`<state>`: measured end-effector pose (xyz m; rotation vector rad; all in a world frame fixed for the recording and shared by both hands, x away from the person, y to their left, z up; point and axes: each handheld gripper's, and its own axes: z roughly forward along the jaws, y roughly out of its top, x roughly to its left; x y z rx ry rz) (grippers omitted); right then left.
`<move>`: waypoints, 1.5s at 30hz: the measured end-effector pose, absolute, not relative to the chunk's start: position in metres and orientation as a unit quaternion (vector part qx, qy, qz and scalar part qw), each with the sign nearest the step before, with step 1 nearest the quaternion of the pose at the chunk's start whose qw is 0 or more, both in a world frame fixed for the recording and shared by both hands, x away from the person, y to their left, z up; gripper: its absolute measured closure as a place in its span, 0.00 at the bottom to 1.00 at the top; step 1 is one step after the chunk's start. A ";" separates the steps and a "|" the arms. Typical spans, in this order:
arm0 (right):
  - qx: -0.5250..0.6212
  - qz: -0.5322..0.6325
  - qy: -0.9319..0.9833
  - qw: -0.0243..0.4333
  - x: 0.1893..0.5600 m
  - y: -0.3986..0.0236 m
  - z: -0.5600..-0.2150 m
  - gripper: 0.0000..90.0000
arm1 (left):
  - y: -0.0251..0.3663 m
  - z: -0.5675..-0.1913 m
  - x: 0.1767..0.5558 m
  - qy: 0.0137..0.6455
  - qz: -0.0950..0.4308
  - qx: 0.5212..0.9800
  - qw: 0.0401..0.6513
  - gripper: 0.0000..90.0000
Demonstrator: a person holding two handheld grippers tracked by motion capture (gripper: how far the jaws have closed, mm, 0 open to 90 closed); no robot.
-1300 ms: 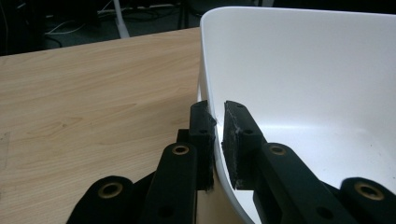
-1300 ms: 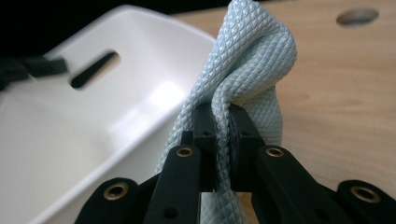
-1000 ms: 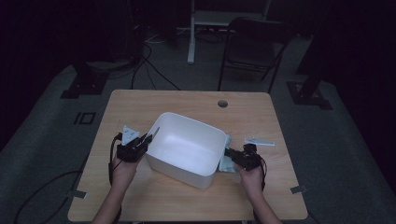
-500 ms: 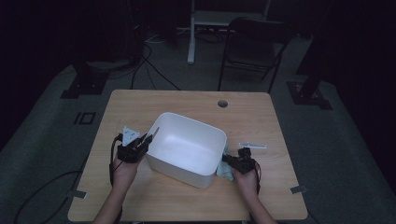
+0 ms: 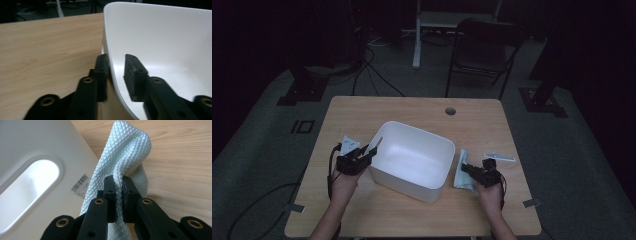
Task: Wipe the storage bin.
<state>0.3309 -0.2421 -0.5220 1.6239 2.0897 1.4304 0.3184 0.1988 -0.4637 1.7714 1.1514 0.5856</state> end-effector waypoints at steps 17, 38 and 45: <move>0.541 0.494 0.676 0.069 0.309 -0.267 -0.516 0.93 | 0.195 -0.459 0.288 0.439 0.236 0.748 0.438 0.60; 0.548 0.493 0.672 0.068 0.308 -0.272 -0.520 0.93 | 0.201 -0.457 0.254 0.423 0.217 0.752 0.457 0.53; 0.549 0.495 0.670 0.068 0.308 -0.273 -0.519 0.93 | 0.208 -0.445 0.254 0.415 0.215 0.744 0.477 0.49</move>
